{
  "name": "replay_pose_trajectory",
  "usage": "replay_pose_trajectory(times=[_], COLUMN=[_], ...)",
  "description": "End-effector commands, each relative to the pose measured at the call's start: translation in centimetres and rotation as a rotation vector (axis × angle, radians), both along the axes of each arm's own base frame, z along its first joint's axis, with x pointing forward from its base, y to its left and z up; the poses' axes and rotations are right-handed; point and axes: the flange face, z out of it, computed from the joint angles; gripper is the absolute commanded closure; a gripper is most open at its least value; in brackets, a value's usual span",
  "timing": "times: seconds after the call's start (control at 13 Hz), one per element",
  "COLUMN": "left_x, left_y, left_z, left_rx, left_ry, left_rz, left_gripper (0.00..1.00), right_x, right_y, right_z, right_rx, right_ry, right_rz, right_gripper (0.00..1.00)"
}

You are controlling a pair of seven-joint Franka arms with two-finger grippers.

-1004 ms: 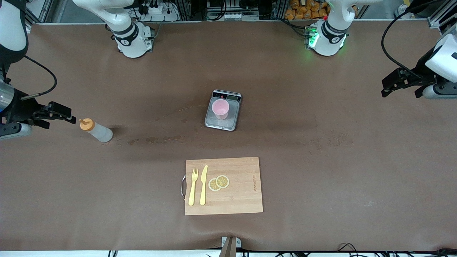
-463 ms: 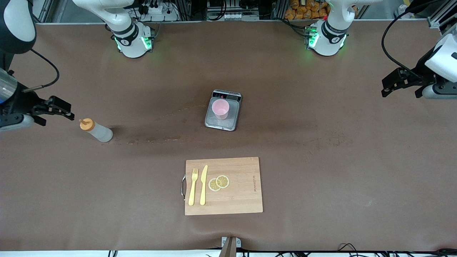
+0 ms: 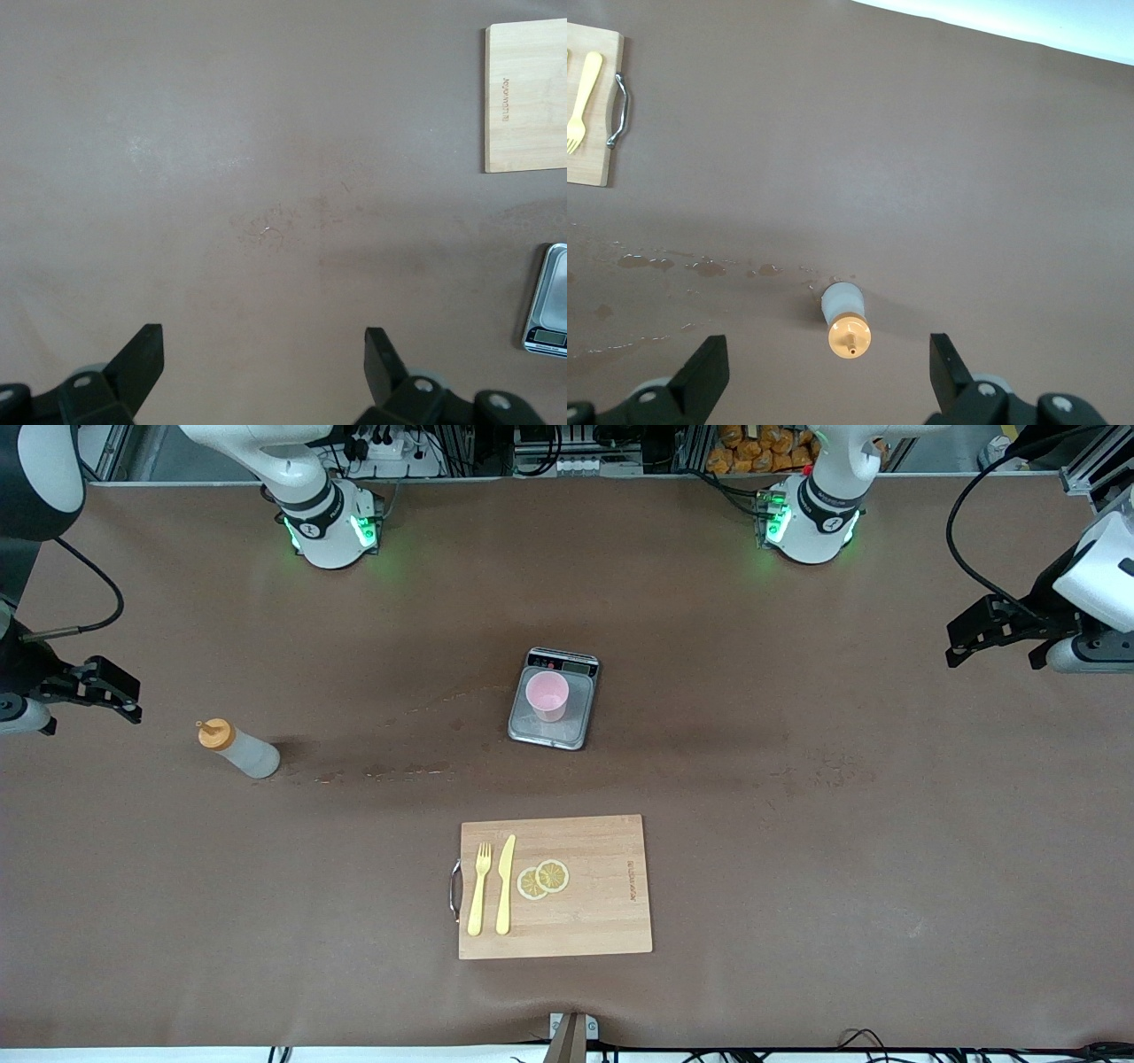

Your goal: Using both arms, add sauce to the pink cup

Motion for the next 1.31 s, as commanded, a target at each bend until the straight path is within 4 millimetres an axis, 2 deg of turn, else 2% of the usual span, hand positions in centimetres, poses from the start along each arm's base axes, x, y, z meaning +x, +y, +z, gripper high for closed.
replay_pose_trajectory(times=[0.0, 0.23, 0.62, 0.85, 1.24], left_x=[-0.1, -0.1, 0.0, 0.0, -0.1], left_y=[0.2, 0.4, 0.3, 0.3, 0.3], left_z=[0.8, 0.8, 0.3, 0.2, 0.3], left_rx=[0.022, 0.022, 0.023, 0.024, 0.022], left_ry=[-0.018, -0.017, 0.002, 0.009, 0.007], left_rz=[-0.016, -0.013, -0.014, -0.014, -0.014], left_gripper=[0.00, 0.00, 0.00, 0.00, 0.00], right_x=[0.6, 0.9, 0.9, 0.8, 0.8], right_y=[-0.4, -1.1, -0.4, 0.2, 0.1], right_z=[1.4, 1.6, 1.6, 1.6, 1.7], right_rx=[-0.024, -0.018, 0.030, 0.044, 0.043], right_ry=[-0.020, -0.022, -0.022, -0.017, -0.022], right_rz=[-0.016, -0.026, -0.030, -0.125, -0.128], right_gripper=[0.00, 0.00, 0.00, 0.00, 0.00])
